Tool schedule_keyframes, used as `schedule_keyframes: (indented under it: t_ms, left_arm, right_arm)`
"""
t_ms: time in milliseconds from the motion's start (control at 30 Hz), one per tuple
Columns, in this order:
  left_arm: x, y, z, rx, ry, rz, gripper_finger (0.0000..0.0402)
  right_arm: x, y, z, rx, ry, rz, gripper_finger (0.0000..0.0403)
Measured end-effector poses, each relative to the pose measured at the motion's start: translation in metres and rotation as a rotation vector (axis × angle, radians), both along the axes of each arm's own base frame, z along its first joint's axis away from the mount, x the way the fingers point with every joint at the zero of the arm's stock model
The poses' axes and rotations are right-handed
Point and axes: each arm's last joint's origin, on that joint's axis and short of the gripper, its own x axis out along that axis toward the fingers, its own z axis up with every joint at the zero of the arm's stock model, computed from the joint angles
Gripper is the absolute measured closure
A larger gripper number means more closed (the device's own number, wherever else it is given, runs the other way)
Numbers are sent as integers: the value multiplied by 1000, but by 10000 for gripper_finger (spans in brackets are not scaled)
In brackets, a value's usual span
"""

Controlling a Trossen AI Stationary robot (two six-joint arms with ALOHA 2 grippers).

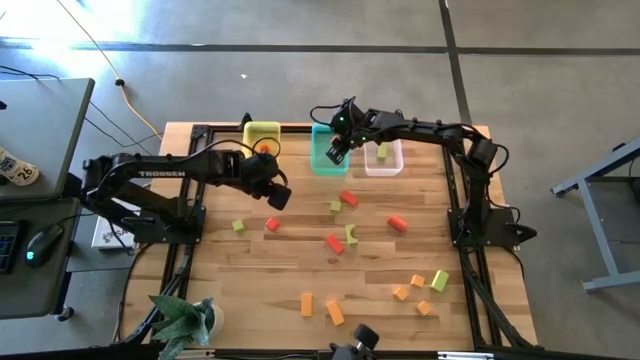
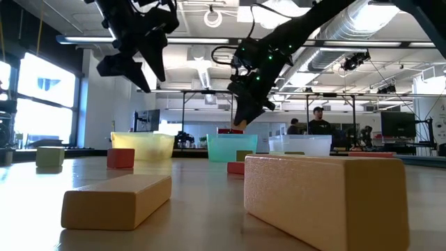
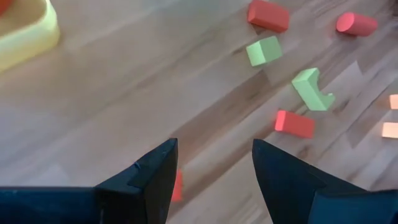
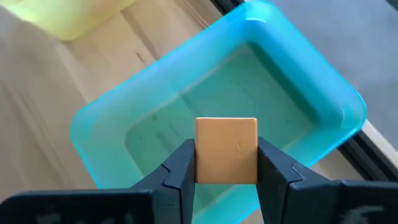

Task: Sort & place blocks by color
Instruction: Put the yellow block into the green bin, then put the orange block into the yellow bin

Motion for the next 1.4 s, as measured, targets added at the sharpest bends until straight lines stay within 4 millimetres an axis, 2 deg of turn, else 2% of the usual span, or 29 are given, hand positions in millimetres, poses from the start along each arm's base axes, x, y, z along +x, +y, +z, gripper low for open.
schedule_keyframes:
  t_ms: [300,667,933,1400]
  left_arm:
    - [9,-17,-7,4,32,5,206]
    - [29,-33,-40,-40,160,6,206]
    - [34,-41,-62,-55,287,40,206]
    - [38,-48,-92,-74,452,56,206]
  right_arm:
    - [3,4,-9,-10,48,97,304]
    - [9,13,-18,-57,114,182,304]
    - [10,13,-17,-68,111,186,254]
    - [11,12,-17,-86,105,203,245]
